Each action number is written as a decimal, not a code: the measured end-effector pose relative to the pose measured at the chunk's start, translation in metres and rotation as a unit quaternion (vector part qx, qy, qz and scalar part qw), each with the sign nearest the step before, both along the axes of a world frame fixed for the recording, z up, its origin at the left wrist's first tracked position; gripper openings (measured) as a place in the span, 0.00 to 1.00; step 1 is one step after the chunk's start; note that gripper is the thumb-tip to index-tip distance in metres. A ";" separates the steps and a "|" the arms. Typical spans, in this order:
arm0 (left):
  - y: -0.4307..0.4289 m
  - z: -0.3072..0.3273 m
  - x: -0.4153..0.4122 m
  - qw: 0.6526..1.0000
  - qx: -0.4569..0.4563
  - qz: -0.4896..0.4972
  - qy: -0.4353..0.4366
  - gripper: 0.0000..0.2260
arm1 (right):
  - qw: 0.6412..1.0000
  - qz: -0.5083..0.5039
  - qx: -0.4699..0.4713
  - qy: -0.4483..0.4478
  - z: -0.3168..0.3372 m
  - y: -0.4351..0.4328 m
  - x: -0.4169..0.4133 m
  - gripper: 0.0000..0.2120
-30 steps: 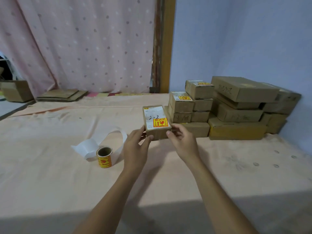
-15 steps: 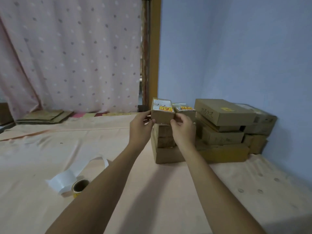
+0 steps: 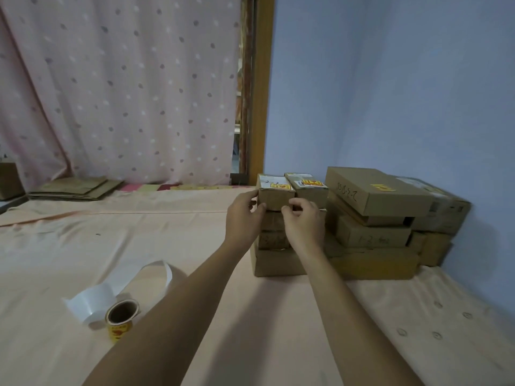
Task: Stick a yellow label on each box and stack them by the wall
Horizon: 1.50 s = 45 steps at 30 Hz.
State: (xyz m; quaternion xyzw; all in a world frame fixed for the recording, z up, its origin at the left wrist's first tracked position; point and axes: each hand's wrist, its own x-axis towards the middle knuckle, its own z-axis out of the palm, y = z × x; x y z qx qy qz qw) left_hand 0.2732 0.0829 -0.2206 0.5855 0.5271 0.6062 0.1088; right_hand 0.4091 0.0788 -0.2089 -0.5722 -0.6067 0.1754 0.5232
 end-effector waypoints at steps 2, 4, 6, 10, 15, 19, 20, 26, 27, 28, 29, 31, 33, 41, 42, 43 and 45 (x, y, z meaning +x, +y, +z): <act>0.002 -0.001 0.004 1.000 -0.013 -0.001 0.005 0.17 | 1.000 0.011 -0.010 -0.005 0.000 0.000 0.000 0.16; 0.003 -0.002 0.007 1.000 -0.020 -0.002 0.010 0.18 | 1.000 0.018 -0.020 -0.005 0.000 0.000 0.000 0.18; 0.004 -0.002 0.008 1.000 -0.027 0.002 0.015 0.19 | 1.000 0.022 -0.021 -0.005 -0.001 0.000 0.002 0.18; 0.007 -0.001 0.011 0.999 -0.045 0.002 0.027 0.20 | 0.998 0.049 -0.027 0.002 -0.007 -0.003 0.005 0.17; 0.009 -0.001 0.010 0.997 -0.064 -0.011 0.028 0.20 | 0.995 0.088 -0.046 -0.007 -0.014 -0.010 0.004 0.20; 0.000 -0.002 0.010 0.997 -0.072 -0.019 0.030 0.21 | 0.993 0.097 -0.060 -0.016 -0.019 -0.020 0.002 0.19; -0.003 -0.003 0.009 0.996 -0.077 -0.015 0.030 0.21 | 0.993 0.096 -0.058 -0.029 -0.020 -0.023 0.001 0.19; -0.024 -0.005 -0.014 0.990 -0.098 0.021 0.103 0.20 | 0.995 0.069 -0.029 -0.063 -0.020 -0.039 -0.009 0.17; -0.028 -0.004 -0.018 0.987 -0.101 0.026 0.119 0.20 | 0.995 0.075 -0.028 -0.065 -0.020 -0.042 -0.012 0.17; -0.031 -0.003 -0.022 0.986 -0.103 0.031 0.131 0.20 | 0.994 0.080 -0.027 -0.069 -0.019 -0.044 -0.015 0.17; -0.035 -0.002 -0.024 0.984 -0.107 0.035 0.141 0.20 | 0.993 0.085 -0.028 -0.074 -0.018 -0.047 -0.017 0.17; -0.043 -0.001 -0.029 0.980 -0.112 0.040 0.160 0.19 | 0.992 0.094 -0.030 -0.081 -0.015 -0.056 -0.023 0.15; -0.054 -0.002 -0.032 0.975 -0.119 0.043 0.183 0.19 | 0.990 0.108 -0.035 -0.087 -0.015 -0.064 -0.029 0.12; -0.099 -0.004 -0.077 0.939 -0.150 0.110 0.291 0.19 | 0.958 0.149 -0.084 -0.228 -0.014 -0.088 -0.066 0.21; -0.103 0.001 -0.087 0.930 -0.157 0.120 0.309 0.20 | 0.952 0.154 -0.088 -0.249 -0.010 -0.089 -0.071 0.22; -0.111 0.007 -0.096 0.921 -0.165 0.129 0.328 0.21 | 0.947 0.154 -0.088 -0.268 -0.006 -0.091 -0.077 0.24; -0.122 0.025 -0.113 0.902 -0.177 0.152 0.364 0.23 | 0.941 0.154 -0.086 -0.288 0.009 -0.094 -0.087 0.26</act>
